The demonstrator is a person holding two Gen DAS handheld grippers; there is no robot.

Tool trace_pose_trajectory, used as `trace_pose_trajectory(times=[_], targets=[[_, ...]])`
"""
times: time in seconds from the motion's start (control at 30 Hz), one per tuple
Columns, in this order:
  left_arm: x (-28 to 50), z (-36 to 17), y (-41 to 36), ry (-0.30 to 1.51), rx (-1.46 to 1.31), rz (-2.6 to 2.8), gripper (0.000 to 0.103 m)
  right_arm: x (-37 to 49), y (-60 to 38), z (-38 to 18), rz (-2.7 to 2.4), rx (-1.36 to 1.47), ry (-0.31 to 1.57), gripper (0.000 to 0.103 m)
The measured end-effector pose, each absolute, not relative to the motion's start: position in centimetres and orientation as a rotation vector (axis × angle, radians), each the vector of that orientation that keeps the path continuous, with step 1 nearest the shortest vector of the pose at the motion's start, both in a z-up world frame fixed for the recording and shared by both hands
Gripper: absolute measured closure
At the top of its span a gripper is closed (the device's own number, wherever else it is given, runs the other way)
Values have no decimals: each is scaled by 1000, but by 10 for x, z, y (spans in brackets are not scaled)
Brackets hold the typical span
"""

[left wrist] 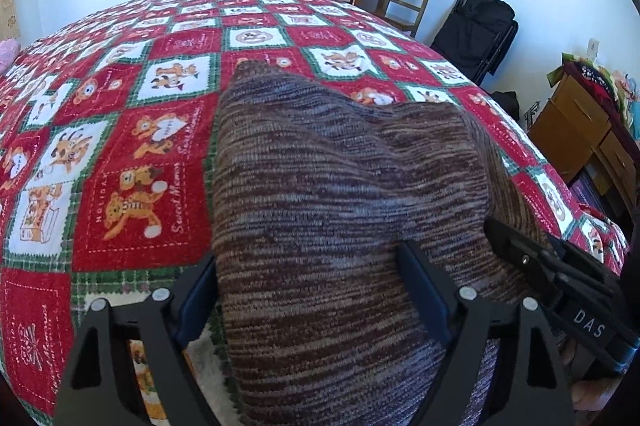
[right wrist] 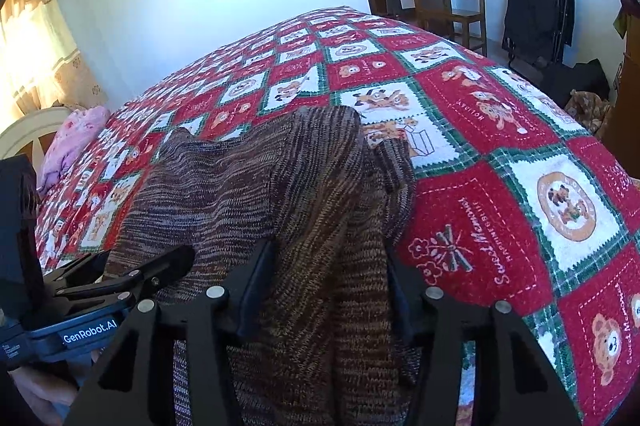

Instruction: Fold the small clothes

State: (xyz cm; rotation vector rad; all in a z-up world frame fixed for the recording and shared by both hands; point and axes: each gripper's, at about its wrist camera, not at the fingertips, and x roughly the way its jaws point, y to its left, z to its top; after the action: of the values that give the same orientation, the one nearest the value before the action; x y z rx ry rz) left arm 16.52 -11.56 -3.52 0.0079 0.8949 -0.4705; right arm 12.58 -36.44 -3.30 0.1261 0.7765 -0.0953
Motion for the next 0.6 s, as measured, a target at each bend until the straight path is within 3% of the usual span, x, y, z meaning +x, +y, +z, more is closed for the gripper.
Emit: trace_pose_trajectory(times=[0.07, 0.13, 0.3, 0.4, 0.6], targets=[[165, -35, -116, 891, 11, -475, 20, 127, -362, -33, -102, 109, 776, 49], [163, -34, -117, 878, 7, -506, 31, 126, -359, -33, -104, 92, 771, 53], [155, -29, -120, 826, 32, -516, 57, 121, -342, -31, -131, -9, 731, 77], [150, -23, -116, 792, 33, -492, 76, 116, -315, -28, -192, -164, 701, 82], [130, 2, -87, 741, -50, -522, 81, 84, -264, 2, -168, -267, 580, 83]])
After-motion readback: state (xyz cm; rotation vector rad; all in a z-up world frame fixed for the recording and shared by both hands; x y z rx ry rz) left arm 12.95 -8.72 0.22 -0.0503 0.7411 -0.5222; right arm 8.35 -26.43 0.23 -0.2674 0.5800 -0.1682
